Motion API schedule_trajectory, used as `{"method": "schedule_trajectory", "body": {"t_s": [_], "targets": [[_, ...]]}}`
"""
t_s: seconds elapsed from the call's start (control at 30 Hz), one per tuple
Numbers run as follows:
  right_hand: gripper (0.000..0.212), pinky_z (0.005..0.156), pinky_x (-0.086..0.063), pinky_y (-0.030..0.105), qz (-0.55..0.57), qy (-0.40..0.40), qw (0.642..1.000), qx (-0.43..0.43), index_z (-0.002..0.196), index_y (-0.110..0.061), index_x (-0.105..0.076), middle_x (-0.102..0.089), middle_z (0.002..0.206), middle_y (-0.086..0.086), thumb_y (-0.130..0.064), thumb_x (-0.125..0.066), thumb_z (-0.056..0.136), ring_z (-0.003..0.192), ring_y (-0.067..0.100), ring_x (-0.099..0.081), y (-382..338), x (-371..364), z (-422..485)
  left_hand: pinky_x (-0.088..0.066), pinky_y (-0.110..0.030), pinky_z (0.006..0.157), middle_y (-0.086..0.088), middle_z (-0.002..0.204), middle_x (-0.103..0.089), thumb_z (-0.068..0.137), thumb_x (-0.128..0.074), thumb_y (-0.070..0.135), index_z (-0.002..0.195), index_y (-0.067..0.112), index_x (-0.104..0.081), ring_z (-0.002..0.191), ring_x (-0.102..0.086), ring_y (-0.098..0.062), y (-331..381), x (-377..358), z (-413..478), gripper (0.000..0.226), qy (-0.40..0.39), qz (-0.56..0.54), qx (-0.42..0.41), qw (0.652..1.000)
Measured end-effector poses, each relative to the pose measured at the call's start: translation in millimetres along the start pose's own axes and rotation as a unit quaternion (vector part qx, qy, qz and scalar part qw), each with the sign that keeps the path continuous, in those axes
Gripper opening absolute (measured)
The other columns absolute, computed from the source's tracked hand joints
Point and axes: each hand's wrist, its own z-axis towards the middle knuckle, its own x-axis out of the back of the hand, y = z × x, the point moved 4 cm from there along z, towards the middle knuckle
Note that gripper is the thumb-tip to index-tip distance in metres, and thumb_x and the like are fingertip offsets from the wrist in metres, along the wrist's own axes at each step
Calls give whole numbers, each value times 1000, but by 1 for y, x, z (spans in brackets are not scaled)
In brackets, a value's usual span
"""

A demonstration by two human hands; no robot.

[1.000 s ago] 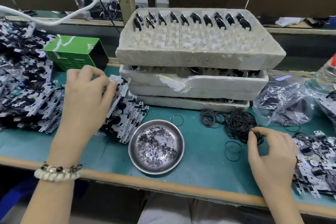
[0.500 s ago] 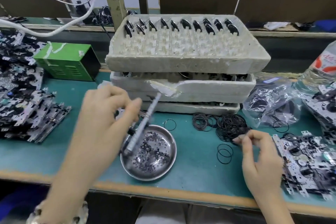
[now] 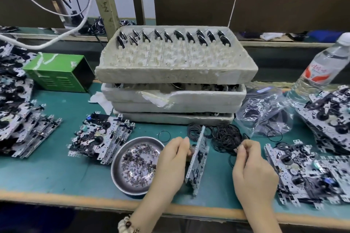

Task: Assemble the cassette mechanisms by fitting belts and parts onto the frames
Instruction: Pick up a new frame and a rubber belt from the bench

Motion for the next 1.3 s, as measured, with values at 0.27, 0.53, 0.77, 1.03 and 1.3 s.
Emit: {"method": "schedule_trajectory", "body": {"t_s": [0.27,0.53,0.77,1.03,1.3], "targets": [[15,70,-40,33,90,24,996,-10,94,-8,-61,-52,82,-8,-19,-51,93,72,14,-49,6,-2,1,-54,-32,82,-13,89,-62,107,-39,30,90,7,-55,86,-63,-19,-15,-3,-6,32,18,17,30,999],[14,75,-45,34,130,17,991,-1,94,-11,-63,-54,87,-10,-22,-53,93,81,7,-49,9,-3,1,-37,-19,87,12,135,-37,106,-34,22,141,30,-32,120,-37,-10,4,3,-23,36,16,511,-84,855],[3,74,-50,41,130,17,991,26,87,-13,-68,-56,89,-10,-15,-67,85,83,11,-53,8,-3,0,-44,-27,86,13,120,-51,106,-29,42,121,32,-52,112,-44,-12,37,25,-4,30,-36,584,-125,801],[6,77,-50,43,131,7,991,42,85,-8,-72,-64,88,0,-6,-75,80,84,18,-59,7,-3,0,-41,-16,66,25,88,-62,98,-50,44,98,35,-64,71,-57,16,162,53,71,17,-52,318,-256,911],[3,74,-49,38,151,7,988,23,84,-14,-71,-61,86,-9,-14,-69,82,85,6,-51,8,-1,-1,-43,-26,53,-5,90,-71,92,-57,22,94,9,-72,57,-49,-14,219,32,190,20,46,377,-161,911]]}}
